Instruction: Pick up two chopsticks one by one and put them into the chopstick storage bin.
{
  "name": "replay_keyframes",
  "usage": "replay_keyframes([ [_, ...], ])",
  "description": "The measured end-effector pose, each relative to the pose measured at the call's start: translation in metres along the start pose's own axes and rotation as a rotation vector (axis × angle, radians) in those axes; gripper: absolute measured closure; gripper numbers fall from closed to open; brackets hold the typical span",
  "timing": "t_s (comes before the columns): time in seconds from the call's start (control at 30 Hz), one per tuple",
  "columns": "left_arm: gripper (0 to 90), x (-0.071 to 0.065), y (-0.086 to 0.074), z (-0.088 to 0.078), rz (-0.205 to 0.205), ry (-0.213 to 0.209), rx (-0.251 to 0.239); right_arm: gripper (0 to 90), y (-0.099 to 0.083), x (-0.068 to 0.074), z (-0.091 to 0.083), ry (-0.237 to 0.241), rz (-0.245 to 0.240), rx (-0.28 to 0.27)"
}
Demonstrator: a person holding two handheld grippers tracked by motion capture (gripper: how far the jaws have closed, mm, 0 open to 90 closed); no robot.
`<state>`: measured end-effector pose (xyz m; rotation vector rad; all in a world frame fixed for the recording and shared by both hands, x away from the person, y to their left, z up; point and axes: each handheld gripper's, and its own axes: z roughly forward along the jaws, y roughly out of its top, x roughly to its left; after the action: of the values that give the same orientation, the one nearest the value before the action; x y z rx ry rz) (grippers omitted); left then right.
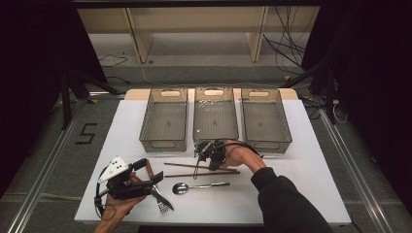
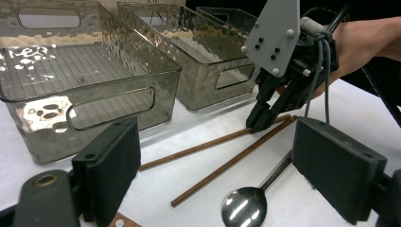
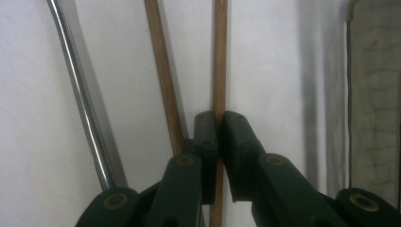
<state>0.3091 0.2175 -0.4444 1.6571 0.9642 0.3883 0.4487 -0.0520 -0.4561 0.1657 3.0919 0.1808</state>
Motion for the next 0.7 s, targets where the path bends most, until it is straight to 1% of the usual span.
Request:
replay_keyframes([
  [0.1, 15.7, 0.0, 0.0, 0.0, -0.001, 0.003, -0.001, 84.9, -0.001, 0.001, 0.0, -0.013, -0.01, -0.015],
  [0.2, 15.7, 0.001, 0.0, -0.001, 0.0, 0.004, -0.001, 84.9, 0.0, 0.002, -0.004, -0.016, -0.011, -0.021],
  [0.23, 15.7, 0.001, 0.0, -0.001, -0.002, 0.004, -0.002, 84.9, 0.0, 0.003, -0.005, -0.017, -0.015, -0.044],
  [0.33, 15.7, 0.001, 0.0, -0.001, -0.006, 0.007, -0.006, 84.9, 0.001, 0.004, -0.012, -0.023, -0.011, -0.063],
  [0.43, 15.7, 0.001, 0.0, -0.001, -0.009, 0.01, -0.008, 85.0, 0.0, 0.004, -0.018, -0.026, 0.0, -0.102],
  [0.47, 15.7, 0.001, 0.0, -0.001, -0.009, 0.01, -0.008, 85.0, 0.0, 0.004, -0.018, -0.026, 0.0, -0.102],
  [0.5, 15.8, 0.001, 0.0, -0.001, -0.009, 0.011, -0.008, 84.9, 0.0, 0.005, -0.022, -0.022, 0.012, -0.134],
  [0.53, 15.7, 0.001, 0.0, -0.001, -0.009, 0.011, -0.008, 84.9, 0.0, 0.005, -0.025, -0.025, 0.02, -0.144],
  [0.57, 15.7, 0.001, 0.0, -0.001, -0.008, 0.011, -0.008, 85.0, 0.0, 0.004, -0.026, -0.02, 0.03, -0.171],
  [0.7, 15.7, 0.001, 0.0, -0.001, -0.009, 0.012, -0.009, 84.9, 0.001, 0.004, -0.033, -0.024, 0.065, -0.223],
])
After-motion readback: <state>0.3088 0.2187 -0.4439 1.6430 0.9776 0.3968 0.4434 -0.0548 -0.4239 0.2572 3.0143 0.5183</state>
